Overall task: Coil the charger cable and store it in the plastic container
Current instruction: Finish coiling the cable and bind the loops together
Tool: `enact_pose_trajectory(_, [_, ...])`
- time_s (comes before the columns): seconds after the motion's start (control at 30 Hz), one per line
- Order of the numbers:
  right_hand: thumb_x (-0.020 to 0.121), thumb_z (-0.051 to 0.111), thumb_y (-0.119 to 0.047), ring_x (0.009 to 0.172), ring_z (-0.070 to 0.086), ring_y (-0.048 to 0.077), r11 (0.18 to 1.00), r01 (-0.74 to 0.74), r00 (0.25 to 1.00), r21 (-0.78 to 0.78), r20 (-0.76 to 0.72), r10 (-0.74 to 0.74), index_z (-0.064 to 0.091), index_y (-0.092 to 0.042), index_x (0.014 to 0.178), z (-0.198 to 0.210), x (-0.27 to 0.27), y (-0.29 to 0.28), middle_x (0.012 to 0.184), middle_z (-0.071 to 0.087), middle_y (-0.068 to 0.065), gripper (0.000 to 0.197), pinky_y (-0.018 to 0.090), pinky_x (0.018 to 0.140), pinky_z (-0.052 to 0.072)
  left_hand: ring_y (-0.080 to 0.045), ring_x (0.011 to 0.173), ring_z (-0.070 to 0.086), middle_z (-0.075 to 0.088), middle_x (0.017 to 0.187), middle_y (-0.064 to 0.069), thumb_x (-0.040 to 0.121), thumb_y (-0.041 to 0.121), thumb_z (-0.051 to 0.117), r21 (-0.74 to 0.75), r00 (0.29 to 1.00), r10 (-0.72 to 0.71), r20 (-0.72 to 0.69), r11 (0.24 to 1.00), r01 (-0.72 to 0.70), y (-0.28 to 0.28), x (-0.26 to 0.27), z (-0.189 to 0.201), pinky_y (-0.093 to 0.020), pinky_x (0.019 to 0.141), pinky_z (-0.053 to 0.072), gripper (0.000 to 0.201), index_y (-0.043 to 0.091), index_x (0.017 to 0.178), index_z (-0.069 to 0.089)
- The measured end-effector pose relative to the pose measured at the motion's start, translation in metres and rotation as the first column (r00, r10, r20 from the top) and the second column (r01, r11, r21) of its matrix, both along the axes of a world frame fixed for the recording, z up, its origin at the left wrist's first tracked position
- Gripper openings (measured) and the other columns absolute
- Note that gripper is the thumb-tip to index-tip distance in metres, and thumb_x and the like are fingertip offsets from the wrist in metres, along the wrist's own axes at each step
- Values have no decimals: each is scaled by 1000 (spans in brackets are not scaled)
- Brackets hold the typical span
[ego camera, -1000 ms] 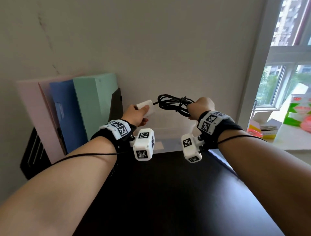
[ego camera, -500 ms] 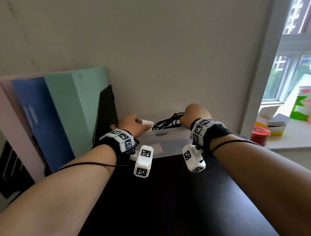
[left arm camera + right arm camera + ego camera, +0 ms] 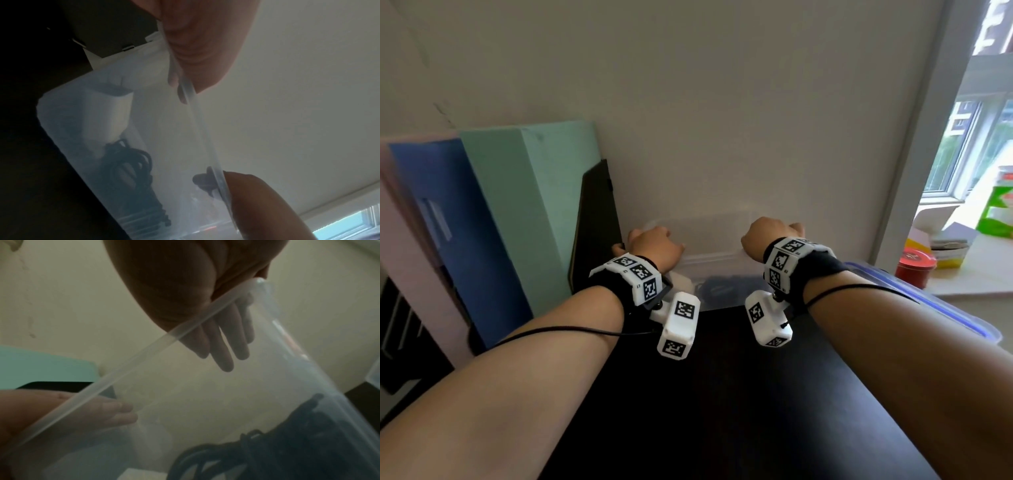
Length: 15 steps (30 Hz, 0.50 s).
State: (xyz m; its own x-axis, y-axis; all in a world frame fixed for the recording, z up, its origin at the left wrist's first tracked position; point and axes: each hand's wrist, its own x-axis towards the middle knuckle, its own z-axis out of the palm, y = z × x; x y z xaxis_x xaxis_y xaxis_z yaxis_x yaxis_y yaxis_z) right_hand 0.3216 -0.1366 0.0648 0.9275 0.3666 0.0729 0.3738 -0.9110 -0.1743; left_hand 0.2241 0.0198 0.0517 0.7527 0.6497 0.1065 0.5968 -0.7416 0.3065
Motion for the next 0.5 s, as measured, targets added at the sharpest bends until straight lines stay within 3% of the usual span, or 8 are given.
enact_pose_trajectory(0.13, [92,33,-27,82,47,25,1000,-20,1000,14,11,20,49,-15,65,-6,0,-3,72,50,3,34,38,92,28,-25,137,29,51,138,1,88,50,40,-18,1000,-16,26,1000,16,1,0,-4,-45,108,26,47,30,129,51])
enact_pose_trajectory(0.23, [95,23,-32,73,48,24,998,-65,996,24,59,64,55,-15,70,-9,-5,-7,66,47,2,44,38,88,26,-31,130,37,60,127,-7,92,48,35,16,995,-72,62,997,71,2,0,-8,-40,106,30,47,15,118,58])
enact_pose_trajectory(0.33, [101,18,-31,84,59,27,994,-92,991,62,107,85,31,-28,55,-8,-17,-14,71,52,4,48,41,94,27,-36,116,49,69,108,-15,98,42,27,88,982,-128,140,989,116,2,-4,-11,-39,104,36,55,6,97,68])
enact_pose_trajectory(0.37, [101,18,-28,88,61,27,991,-102,988,92,121,91,31,-27,56,-8,-22,-18,74,53,5,47,43,96,27,-37,110,54,71,101,-17,99,41,25,109,974,-149,172,985,132,0,-7,-11,-39,101,39,58,5,92,70])
enact_pose_trajectory(0.43, [101,19,-25,91,62,28,984,-107,987,144,132,88,45,-29,68,-8,-28,-23,74,53,4,42,44,97,27,-36,98,62,72,91,-20,100,39,22,134,961,-182,207,979,156,-5,-12,-10,-39,94,45,64,2,84,72])
enact_pose_trajectory(0.5, [101,19,-25,90,62,27,978,-94,991,185,109,75,48,-38,83,-7,-35,-28,69,48,2,36,44,98,27,-36,93,64,72,86,-21,100,39,21,120,957,-193,217,978,170,-9,-18,-8,-38,90,48,67,1,81,72])
